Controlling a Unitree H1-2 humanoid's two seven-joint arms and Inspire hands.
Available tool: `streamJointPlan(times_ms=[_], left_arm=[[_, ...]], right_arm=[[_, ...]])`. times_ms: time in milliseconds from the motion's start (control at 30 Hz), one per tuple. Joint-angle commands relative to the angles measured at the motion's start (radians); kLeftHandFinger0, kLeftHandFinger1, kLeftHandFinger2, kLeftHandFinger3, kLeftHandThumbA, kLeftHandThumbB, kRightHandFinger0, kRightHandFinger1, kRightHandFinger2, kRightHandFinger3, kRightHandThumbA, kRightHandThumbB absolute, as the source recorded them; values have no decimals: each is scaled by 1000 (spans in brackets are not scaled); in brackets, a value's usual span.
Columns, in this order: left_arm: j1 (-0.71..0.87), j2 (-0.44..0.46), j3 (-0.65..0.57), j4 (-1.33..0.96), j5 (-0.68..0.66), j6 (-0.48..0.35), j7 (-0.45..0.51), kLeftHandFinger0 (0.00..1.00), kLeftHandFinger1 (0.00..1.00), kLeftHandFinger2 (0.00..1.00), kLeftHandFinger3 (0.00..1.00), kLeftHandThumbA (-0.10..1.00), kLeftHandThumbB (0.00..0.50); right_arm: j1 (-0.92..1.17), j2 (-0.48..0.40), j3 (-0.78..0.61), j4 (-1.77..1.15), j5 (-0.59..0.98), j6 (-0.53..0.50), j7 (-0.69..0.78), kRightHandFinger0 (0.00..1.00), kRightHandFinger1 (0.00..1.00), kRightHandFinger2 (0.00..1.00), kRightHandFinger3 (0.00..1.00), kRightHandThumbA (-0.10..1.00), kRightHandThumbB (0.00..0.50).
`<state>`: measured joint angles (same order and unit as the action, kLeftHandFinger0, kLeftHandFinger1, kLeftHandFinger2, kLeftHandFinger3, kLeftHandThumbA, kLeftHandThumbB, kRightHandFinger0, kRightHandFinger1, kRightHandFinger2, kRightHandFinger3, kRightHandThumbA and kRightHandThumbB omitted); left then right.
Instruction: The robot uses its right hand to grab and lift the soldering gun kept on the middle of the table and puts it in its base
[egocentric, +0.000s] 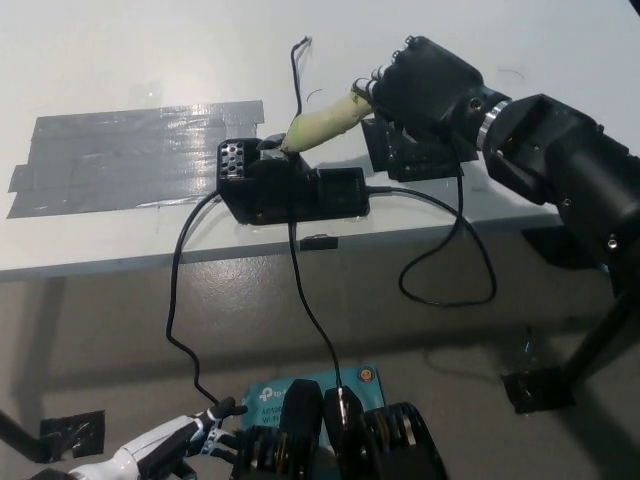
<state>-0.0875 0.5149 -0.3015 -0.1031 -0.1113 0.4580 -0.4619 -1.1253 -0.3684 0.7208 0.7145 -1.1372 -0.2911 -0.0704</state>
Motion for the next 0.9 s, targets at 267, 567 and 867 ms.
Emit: streamJointPlan(times_ms=[267, 567, 867], left_arm=[[-32, 25, -18, -18, -5, 12, -10, 1000, 811, 812, 1000, 1000, 500], [-28, 21, -19, -31, 4, 12, 2, 1000, 793, 781, 1000, 1000, 500], [-32, 22, -21, -29, -5, 12, 1, 1000, 828, 819, 1000, 1000, 500]], right_arm=[[40, 25, -15, -39, 8, 23, -14, 0, 51, 394, 63, -95, 21], [14, 69, -2, -42, -8, 25, -58, 0, 17, 388, 273, -89, 7], [-17, 110, -18, -26, 20, 3, -104, 0, 0, 67, 447, -100, 299]])
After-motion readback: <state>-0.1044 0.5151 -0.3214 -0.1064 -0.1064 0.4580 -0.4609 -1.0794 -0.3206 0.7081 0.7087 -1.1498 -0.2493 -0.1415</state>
